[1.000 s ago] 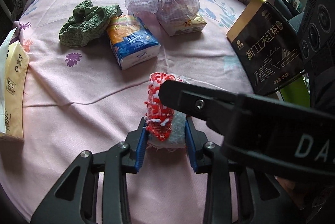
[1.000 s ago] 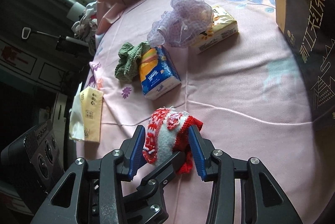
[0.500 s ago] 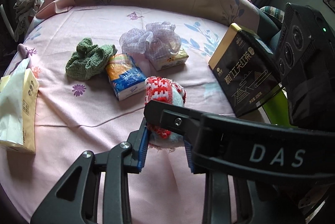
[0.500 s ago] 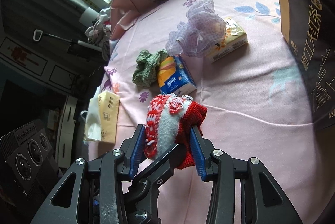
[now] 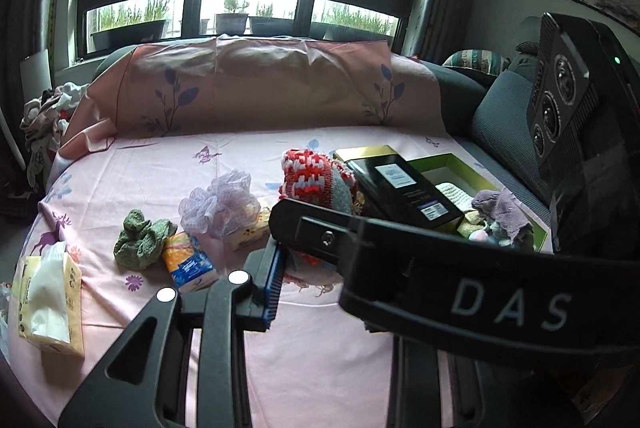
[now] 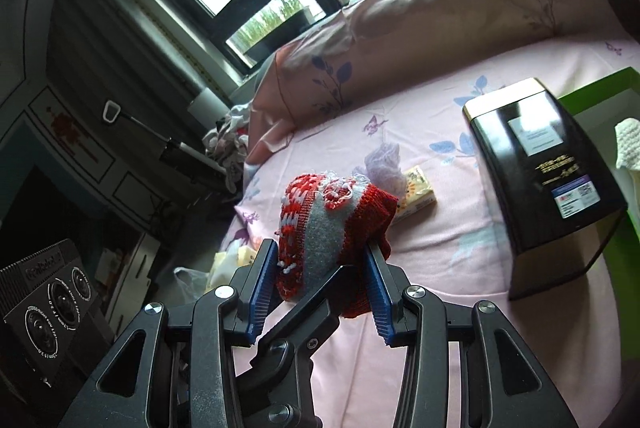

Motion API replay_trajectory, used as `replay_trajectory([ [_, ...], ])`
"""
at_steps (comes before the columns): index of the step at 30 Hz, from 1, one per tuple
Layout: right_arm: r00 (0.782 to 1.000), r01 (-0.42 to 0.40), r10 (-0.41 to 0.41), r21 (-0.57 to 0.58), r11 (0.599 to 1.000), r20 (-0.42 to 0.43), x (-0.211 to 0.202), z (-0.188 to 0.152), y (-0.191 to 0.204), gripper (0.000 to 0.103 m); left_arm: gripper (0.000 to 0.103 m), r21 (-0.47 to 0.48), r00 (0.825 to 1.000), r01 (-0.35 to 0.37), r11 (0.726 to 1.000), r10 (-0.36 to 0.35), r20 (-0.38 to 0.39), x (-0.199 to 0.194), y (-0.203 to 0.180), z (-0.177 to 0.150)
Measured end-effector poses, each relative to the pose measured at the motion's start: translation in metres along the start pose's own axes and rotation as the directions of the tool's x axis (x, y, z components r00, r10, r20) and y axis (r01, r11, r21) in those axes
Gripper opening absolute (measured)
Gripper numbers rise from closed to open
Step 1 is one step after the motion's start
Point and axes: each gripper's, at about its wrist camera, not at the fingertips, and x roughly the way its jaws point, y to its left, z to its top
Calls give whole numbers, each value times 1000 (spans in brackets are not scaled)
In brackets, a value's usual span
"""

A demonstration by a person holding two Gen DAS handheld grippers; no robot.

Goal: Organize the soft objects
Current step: 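Carry the red-and-white sock over the white box with the right tool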

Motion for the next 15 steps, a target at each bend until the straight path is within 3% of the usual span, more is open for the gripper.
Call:
replay_trajectory([
  [5, 992, 28, -30, 24, 999, 123, -51, 12, -29, 46, 29, 78, 998, 50, 996, -53, 36, 4, -54, 17],
  [10, 966, 52, -69, 73, 996, 250, -103, 16, -65, 46, 30, 181, 987, 128, 975, -143, 76, 11, -109, 26],
  [15, 943, 73, -120, 161, 984, 311, -132, 15, -105, 46, 30, 236, 978, 195, 952, -208, 31, 35, -152, 28],
])
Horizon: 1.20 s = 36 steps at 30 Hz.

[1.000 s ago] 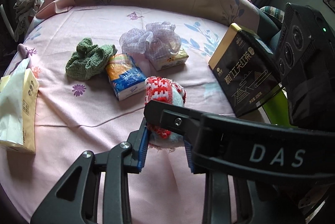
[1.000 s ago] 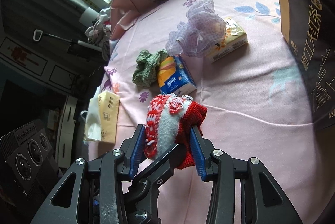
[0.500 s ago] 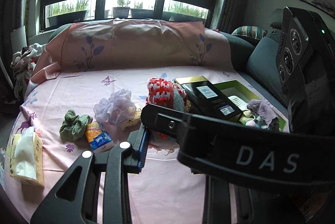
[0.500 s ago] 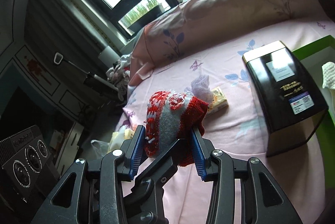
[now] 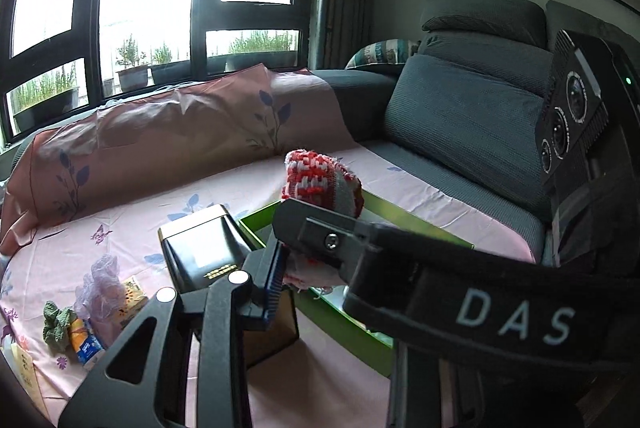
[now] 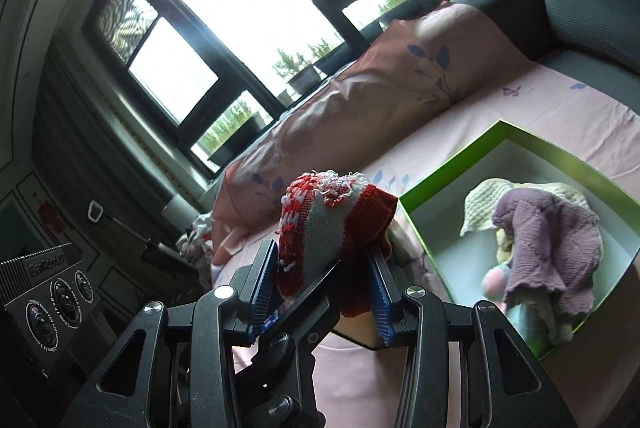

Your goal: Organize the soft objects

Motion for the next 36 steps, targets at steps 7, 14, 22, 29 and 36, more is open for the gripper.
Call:
replay_trajectory([
  [7, 998, 43, -49, 116, 992, 50, -12, 10, -53, 46, 30, 59, 995, 82, 995, -78, -64, 45, -33, 3],
  [14, 995, 73, -87, 237, 969, 50, -10, 12, -100, 46, 30, 70, 981, 133, 989, -120, -155, 88, -54, -1],
  [22, 992, 98, -119, 353, 931, 38, -10, 7, -138, 46, 32, 88, 971, 135, 987, -115, -208, 119, -68, -7],
  [29, 986, 143, -163, 391, 909, 19, -6, 3, -146, 46, 38, 69, 966, 102, 992, -82, -245, 132, -63, -11],
  [36, 983, 161, -183, 405, 900, 16, -10, 2, -152, 46, 64, 54, 964, 47, 997, -31, -264, 137, -58, -14],
])
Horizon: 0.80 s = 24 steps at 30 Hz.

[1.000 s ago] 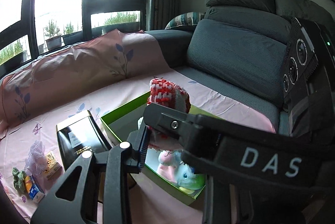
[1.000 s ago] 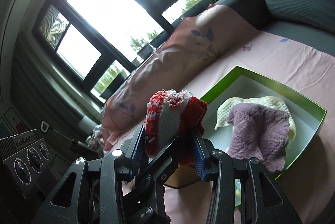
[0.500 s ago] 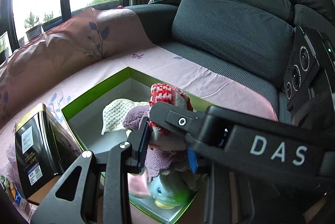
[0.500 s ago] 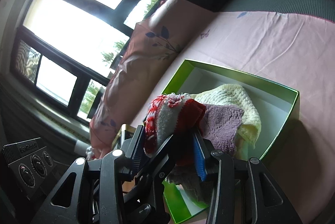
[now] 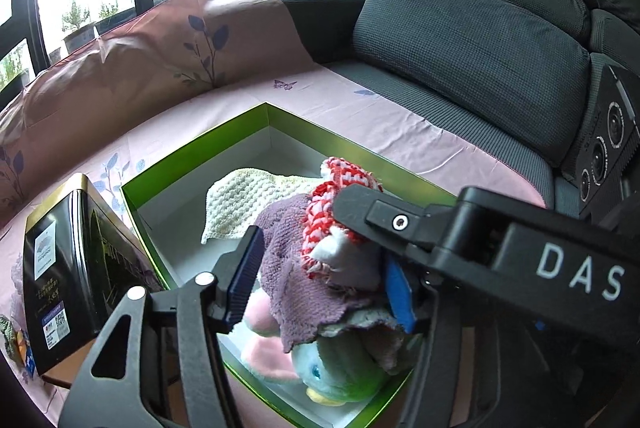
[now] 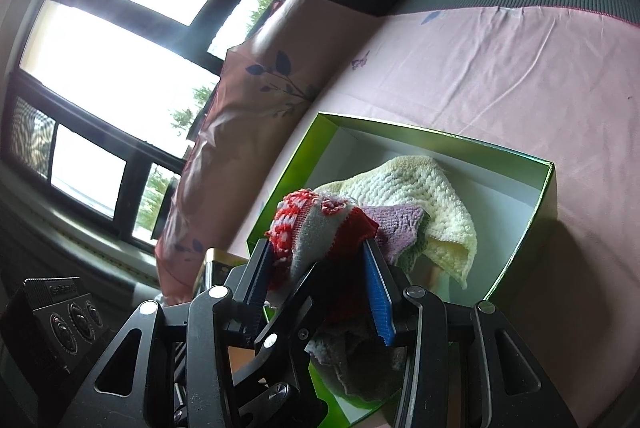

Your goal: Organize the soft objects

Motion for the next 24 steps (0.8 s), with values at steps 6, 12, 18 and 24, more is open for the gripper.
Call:
replay_trajectory([
  [6, 998, 47, -46, -13, 999, 37, -9, 1, 4, 47, 75, -12, 1000, 8, 1000, -8, -3, -10, 4, 1],
  [12, 993, 77, -73, -37, 996, 90, -18, 1, 11, 47, 83, -60, 999, -13, 998, 16, 42, -33, 19, 2],
  [18, 994, 64, -60, -46, 997, 88, -17, 1, 16, 47, 89, -149, 992, 29, 988, -11, 122, -70, 43, 0],
  [24, 992, 77, -69, -73, 994, 102, -19, -3, 28, 54, 96, -219, 981, 66, 973, -22, 195, -112, 74, -15],
])
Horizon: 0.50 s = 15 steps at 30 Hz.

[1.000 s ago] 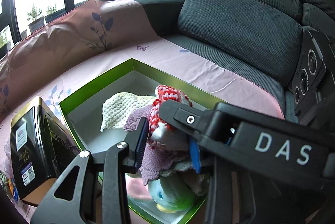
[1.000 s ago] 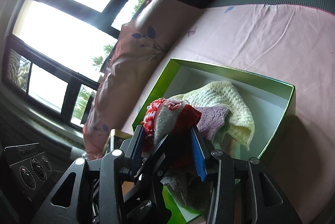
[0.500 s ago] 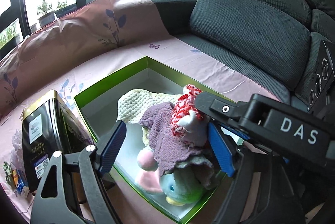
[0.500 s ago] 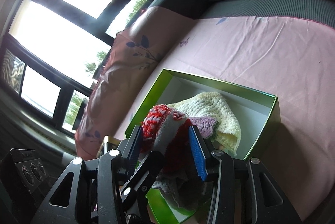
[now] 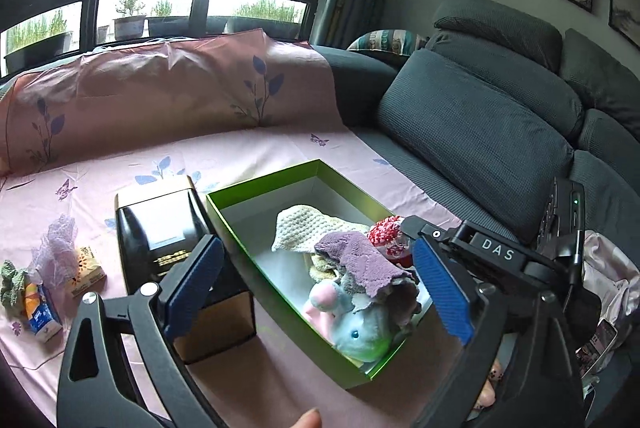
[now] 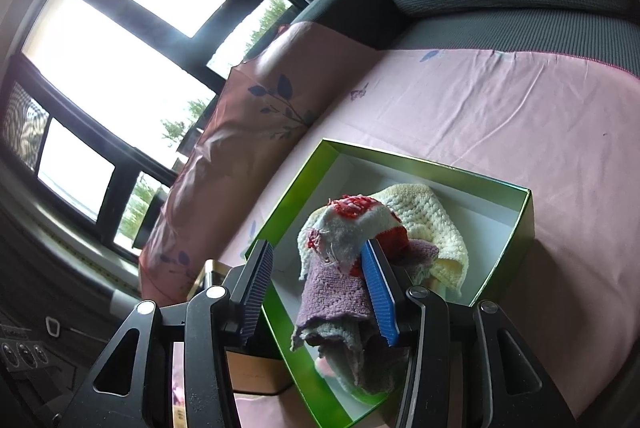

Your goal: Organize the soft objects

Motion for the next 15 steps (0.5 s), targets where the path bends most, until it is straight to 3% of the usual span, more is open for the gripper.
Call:
replay_trajectory([
  [1, 1000, -5, 5, -8, 1000, 5, -1, -1, 3, 62, 96, -9, 1000, -12, 1000, 12, 5, -7, 6, -1],
  [2, 1000, -15, 15, -18, 1000, 11, -3, -2, 7, 63, 96, -20, 1000, -24, 1000, 24, 8, -13, 13, -1],
  [8, 999, -49, 51, -97, 994, 9, -4, -10, 32, 63, 96, -125, 994, -92, 988, 99, 53, -56, 65, -9],
  [13, 999, -36, 36, -185, 982, -4, 0, -21, 57, 64, 99, -242, 977, -184, 953, 204, 57, -84, 116, -25],
  [15, 999, -50, 47, -215, 975, -18, 4, -27, 67, 75, 101, -289, 965, -242, 926, 262, 31, -88, 136, -36],
])
